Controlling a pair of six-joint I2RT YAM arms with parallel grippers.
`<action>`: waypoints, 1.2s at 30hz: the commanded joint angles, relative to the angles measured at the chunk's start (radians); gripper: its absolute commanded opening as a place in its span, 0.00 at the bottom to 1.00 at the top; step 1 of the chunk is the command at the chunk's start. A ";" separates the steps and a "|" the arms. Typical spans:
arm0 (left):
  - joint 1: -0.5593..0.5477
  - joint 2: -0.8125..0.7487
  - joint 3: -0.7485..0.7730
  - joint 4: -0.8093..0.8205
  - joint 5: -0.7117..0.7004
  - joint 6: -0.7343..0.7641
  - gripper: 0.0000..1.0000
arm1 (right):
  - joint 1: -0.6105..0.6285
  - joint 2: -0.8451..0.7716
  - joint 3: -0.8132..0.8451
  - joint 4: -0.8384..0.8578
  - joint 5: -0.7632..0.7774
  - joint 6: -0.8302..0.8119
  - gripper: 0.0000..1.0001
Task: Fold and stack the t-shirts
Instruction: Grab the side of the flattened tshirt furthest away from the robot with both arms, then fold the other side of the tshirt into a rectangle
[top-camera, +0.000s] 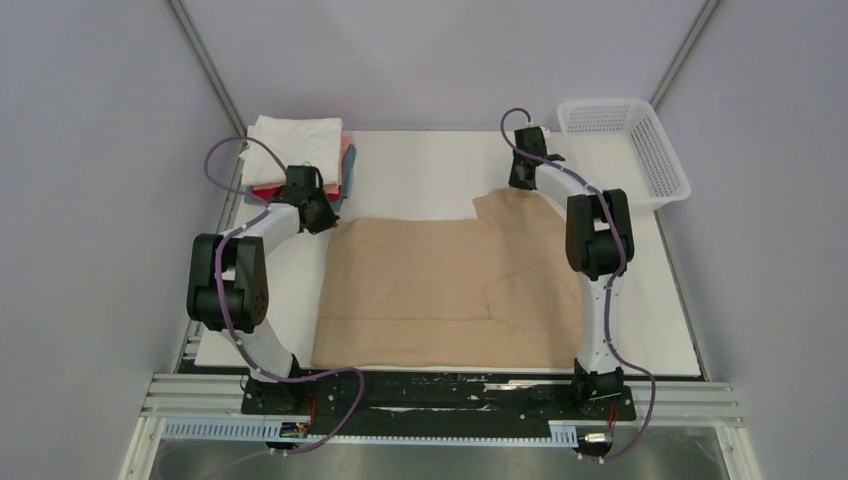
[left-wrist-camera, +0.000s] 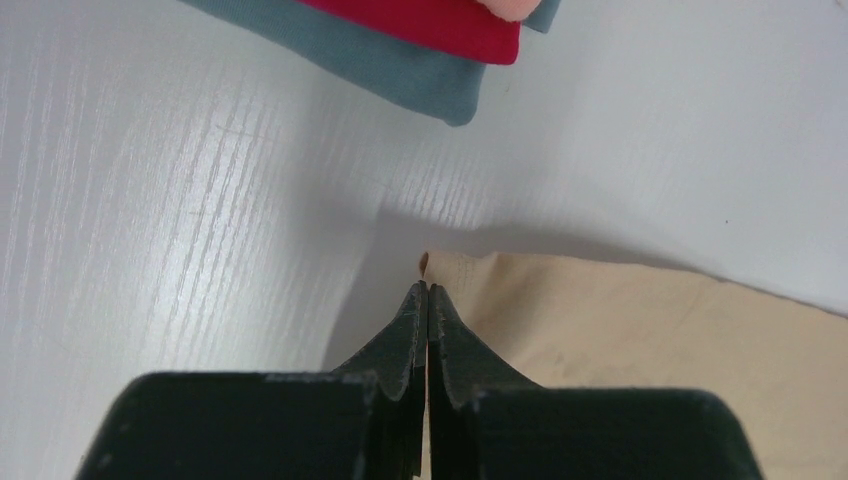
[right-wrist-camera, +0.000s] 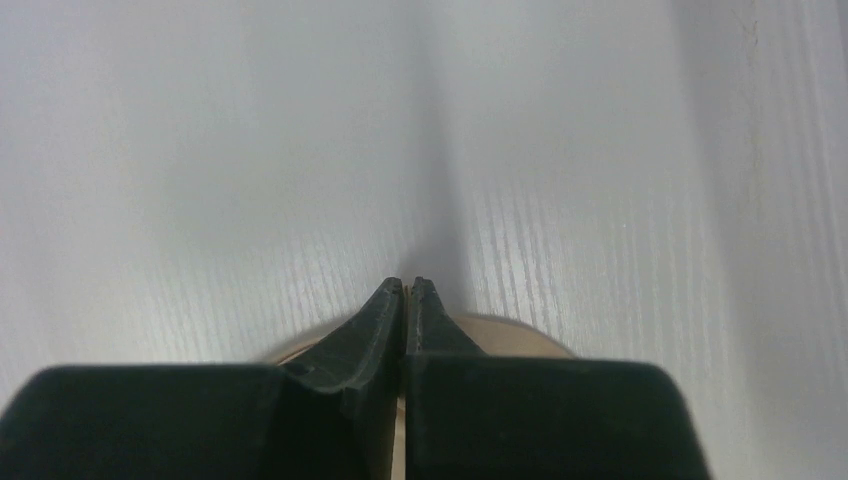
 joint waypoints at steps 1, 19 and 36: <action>-0.014 -0.073 -0.028 0.040 -0.014 -0.014 0.00 | 0.005 -0.122 -0.021 -0.014 -0.041 0.005 0.00; -0.115 -0.382 -0.331 0.106 -0.116 -0.105 0.00 | 0.107 -0.806 -0.636 -0.023 -0.014 0.055 0.00; -0.156 -0.816 -0.591 0.046 -0.183 -0.181 0.00 | 0.112 -1.221 -0.872 -0.211 -0.015 0.126 0.00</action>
